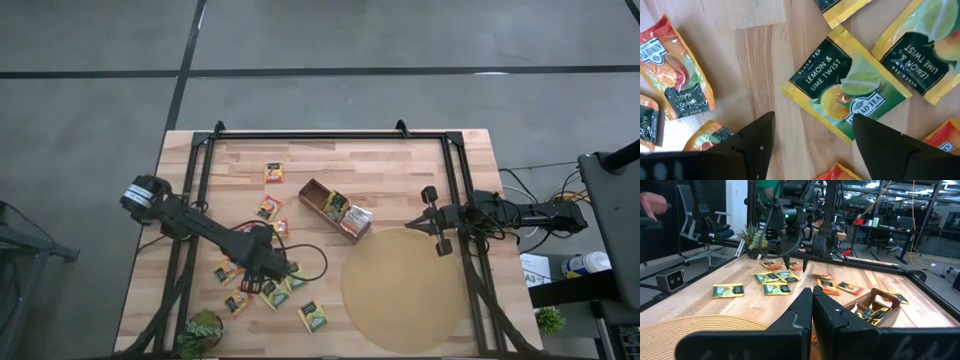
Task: Pick & Place Tea
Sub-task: Put the yellow tea bag into the middle section of the wooden organizer
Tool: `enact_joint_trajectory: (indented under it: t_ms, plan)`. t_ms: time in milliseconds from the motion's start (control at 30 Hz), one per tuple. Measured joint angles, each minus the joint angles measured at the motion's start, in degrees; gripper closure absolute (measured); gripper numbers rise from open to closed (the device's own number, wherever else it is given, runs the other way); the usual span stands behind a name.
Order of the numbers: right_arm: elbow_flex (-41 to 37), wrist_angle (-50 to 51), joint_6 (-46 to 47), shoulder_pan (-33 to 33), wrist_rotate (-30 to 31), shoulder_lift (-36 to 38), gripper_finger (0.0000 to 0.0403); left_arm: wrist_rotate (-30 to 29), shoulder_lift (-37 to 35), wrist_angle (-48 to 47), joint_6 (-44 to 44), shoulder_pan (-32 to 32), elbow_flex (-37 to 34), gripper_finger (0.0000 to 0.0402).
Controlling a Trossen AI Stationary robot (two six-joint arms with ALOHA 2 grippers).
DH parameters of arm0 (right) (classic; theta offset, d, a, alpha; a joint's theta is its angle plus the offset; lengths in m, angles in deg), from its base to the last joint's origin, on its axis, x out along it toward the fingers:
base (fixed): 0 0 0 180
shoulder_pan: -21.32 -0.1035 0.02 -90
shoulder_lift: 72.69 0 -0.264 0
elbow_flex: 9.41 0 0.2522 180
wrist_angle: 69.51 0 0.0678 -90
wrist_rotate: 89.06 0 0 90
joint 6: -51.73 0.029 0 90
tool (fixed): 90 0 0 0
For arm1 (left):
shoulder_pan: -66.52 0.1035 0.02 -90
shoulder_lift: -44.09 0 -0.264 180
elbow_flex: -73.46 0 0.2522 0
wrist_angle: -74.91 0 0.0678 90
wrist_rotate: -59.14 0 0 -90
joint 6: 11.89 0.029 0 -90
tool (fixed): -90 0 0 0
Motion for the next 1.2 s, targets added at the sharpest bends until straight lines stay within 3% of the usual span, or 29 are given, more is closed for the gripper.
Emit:
enact_joint_trajectory:
  t_ms: [667,1200]
  plan:
    - [0.0,0.0,0.0,0.01,0.0,0.0,0.0394,0.46,-0.24,6.42,0.16,3.27,-1.27,0.0143]
    - [0.0,0.0,0.0,0.01,-0.01,0.0,0.0394,-0.24,-0.33,15.33,-3.38,3.42,-7.51,0.0143]
